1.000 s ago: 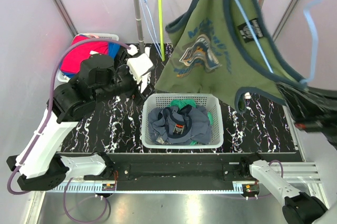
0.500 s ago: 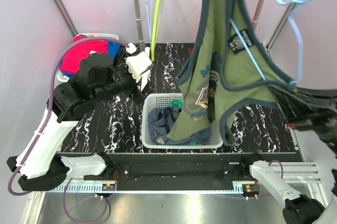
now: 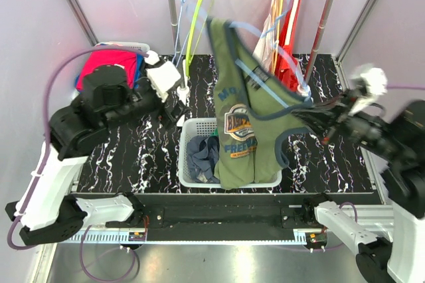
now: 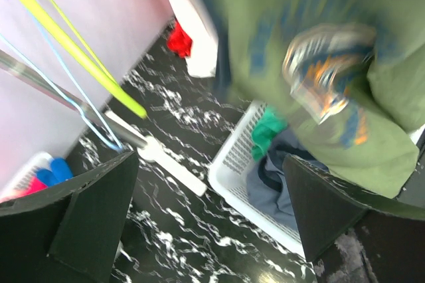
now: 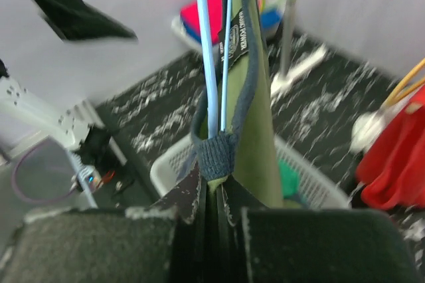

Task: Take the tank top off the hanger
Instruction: Pick up the hanger from the clothesline, then remove the tank top from the hanger.

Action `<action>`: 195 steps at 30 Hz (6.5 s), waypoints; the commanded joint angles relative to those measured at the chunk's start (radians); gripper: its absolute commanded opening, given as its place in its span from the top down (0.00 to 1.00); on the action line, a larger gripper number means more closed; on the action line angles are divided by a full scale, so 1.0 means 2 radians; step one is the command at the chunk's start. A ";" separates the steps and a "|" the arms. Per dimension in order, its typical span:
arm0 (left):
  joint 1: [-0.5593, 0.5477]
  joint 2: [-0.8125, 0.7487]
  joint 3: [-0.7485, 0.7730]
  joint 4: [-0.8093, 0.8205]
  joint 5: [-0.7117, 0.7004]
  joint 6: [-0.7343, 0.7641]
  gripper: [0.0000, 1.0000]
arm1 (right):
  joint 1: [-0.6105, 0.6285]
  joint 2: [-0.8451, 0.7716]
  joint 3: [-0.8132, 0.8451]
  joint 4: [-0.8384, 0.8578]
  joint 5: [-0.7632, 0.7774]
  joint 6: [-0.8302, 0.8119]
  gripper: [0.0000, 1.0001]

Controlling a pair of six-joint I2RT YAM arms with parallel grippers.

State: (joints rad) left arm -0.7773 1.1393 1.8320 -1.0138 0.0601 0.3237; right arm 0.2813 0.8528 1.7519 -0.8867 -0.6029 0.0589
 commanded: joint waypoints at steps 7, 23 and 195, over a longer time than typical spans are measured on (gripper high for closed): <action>0.001 0.016 0.110 -0.072 0.138 0.096 0.05 | 0.003 0.020 -0.094 -0.059 -0.031 -0.066 1.00; 0.002 0.142 0.172 0.022 0.234 0.107 0.01 | 0.047 -0.020 -0.140 -0.068 -0.086 -0.101 1.00; 0.047 0.026 0.123 -0.049 0.110 0.160 1.00 | 0.061 -0.089 -0.420 0.153 0.253 0.086 0.97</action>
State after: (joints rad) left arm -0.6933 1.1919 2.0342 -1.1347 0.2478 0.6544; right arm 0.4061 0.6872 0.9142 -0.5602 -0.0837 0.2981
